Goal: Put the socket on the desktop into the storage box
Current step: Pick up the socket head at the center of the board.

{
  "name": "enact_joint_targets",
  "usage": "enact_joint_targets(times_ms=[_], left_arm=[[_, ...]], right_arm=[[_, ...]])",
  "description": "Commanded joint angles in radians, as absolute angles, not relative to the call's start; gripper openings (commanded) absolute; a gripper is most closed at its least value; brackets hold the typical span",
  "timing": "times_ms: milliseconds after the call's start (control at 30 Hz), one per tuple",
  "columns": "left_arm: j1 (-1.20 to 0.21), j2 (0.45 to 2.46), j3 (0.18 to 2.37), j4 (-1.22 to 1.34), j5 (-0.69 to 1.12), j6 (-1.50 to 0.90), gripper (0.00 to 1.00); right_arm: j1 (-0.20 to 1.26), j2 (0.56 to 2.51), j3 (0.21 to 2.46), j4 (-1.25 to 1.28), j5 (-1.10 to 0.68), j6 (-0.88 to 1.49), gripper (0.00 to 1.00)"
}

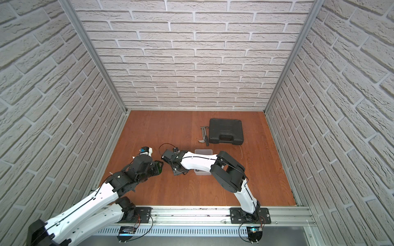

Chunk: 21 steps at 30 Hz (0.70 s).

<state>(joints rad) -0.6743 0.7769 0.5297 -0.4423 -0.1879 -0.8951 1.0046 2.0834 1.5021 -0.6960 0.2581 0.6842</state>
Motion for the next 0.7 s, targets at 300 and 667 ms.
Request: enact_joint_targets(times_ms=[300, 667], left_arm=[[-0.665, 0.78, 0.523, -0.416, -0.181, -0.899, 0.45], [-0.656, 0.782, 0.526, -0.412, -0.174, -0.895, 0.44]], right_arm=[[1.022, 2.123, 1.566, -0.765, 0.294, 0.693, 0.3], [1.024, 2.137, 1.547, -0.763, 0.268, 0.71, 0.31]])
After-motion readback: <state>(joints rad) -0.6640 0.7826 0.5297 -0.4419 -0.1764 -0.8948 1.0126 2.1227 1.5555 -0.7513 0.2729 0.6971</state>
